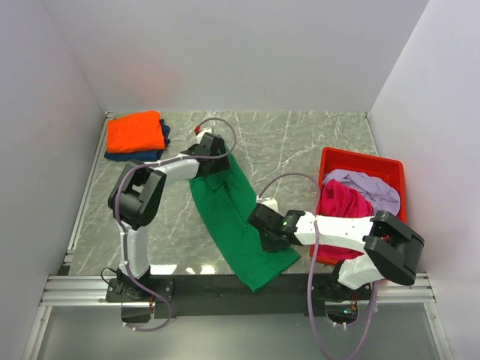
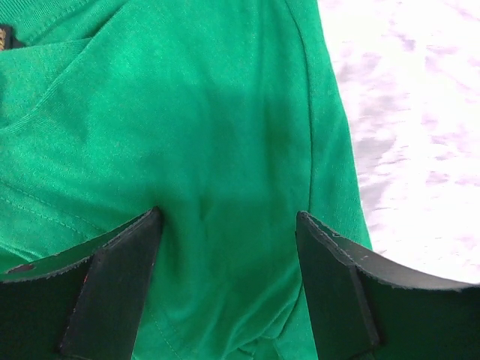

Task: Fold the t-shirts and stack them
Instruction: Fold the tshirt

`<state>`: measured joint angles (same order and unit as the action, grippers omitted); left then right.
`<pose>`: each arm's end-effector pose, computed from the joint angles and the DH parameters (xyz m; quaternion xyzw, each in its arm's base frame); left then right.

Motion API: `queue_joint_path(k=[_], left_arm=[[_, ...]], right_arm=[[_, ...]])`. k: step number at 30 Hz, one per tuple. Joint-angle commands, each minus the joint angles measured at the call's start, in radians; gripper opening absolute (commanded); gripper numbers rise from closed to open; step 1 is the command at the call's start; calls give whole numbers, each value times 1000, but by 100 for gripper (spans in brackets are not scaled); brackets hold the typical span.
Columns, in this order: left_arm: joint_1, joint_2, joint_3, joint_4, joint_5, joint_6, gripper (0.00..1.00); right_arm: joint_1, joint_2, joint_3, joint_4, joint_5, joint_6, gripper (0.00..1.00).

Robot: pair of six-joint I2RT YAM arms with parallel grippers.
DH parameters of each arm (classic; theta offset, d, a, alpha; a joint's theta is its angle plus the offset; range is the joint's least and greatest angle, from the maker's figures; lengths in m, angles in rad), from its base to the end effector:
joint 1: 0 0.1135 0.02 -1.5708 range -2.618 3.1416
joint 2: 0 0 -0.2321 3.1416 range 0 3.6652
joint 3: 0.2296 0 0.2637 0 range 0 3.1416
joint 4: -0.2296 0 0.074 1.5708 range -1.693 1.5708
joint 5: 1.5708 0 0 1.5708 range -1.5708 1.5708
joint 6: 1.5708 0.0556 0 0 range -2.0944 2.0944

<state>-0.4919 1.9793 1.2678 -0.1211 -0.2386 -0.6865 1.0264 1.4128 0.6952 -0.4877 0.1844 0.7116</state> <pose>0.3870 -0.1925 0.1096 -0.1327 0.9175 -0.1068 0.3595 0.1446 0.2192 0.0989 -0.1370 0.9697 0.0797 0.1860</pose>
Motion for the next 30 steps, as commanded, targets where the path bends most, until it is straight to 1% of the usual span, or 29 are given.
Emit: queue_joint_path(k=[1, 5, 9, 12, 17, 21, 23, 25, 27, 28, 30], left_arm=[[-14, 84, 65, -63, 125, 30, 78], [-16, 165, 201, -83, 171, 82, 77], [-16, 213, 295, -86, 225, 123, 77], [-16, 213, 338, -84, 229, 142, 77], [-16, 118, 325, -74, 188, 137, 79], [-16, 1, 243, -60, 116, 110, 80], [-16, -19, 219, -63, 76, 94, 81], [-16, -7, 211, -92, 41, 96, 82], [-14, 48, 258, -144, 19, 93, 82], [-13, 65, 272, -173, 18, 94, 81], [-14, 105, 289, -173, 33, 93, 81]], right_arm=[[34, 12, -34, -115, -57, 54, 27], [46, 21, -26, -104, -71, 57, 27], [58, 31, -20, -91, -82, 60, 27], [63, 26, -11, -94, -65, 71, 27], [67, -5, 20, -133, -11, 81, 27], [69, -63, 26, -163, 39, 97, 27], [66, -87, 20, -167, 50, 101, 27], [66, -92, 10, -166, 59, 101, 27], [66, -83, -5, -149, 56, 101, 27], [67, -77, -6, -143, 49, 100, 27], [67, -60, -19, -124, 44, 98, 27]])
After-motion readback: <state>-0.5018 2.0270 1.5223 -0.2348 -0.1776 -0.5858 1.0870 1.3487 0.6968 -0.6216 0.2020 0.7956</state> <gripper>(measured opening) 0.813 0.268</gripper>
